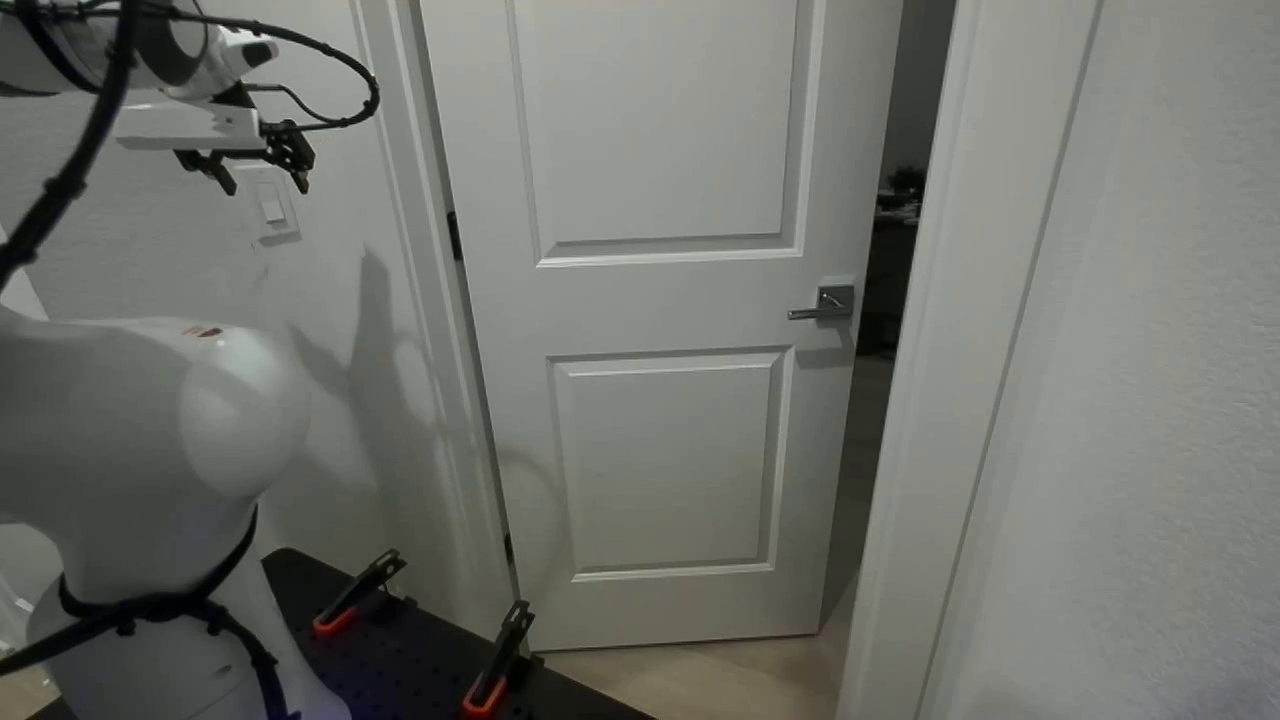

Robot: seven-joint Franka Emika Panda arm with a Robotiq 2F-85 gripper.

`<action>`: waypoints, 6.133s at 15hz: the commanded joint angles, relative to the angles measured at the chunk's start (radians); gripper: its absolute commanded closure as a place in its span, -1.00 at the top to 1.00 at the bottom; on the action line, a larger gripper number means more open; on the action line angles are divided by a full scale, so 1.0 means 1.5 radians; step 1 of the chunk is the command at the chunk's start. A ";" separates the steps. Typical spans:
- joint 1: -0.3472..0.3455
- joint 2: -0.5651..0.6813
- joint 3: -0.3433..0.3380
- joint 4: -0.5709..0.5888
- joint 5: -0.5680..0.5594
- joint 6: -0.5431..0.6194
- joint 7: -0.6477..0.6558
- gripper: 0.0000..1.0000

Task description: Turn the light on, open the door then turn off the light

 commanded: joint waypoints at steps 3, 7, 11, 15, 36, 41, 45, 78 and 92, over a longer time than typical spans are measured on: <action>-0.012 0.038 0.020 0.010 -0.047 0.069 -0.012 1.00; -0.026 0.067 0.035 0.009 -0.082 0.134 -0.002 1.00; -0.061 0.100 0.061 0.013 -0.129 0.192 0.018 0.17; -0.087 0.131 0.084 0.019 -0.147 0.252 0.030 -0.43; -0.131 0.336 0.142 0.156 -0.176 0.331 0.014 -1.00; -0.128 0.336 0.141 0.159 -0.162 0.304 0.028 -1.00; -0.132 0.315 0.135 0.154 -0.178 0.259 0.073 -1.00; -0.047 0.320 0.066 0.248 0.192 0.053 0.010 -1.00; -0.044 0.345 0.068 0.256 0.393 0.054 -0.077 -1.00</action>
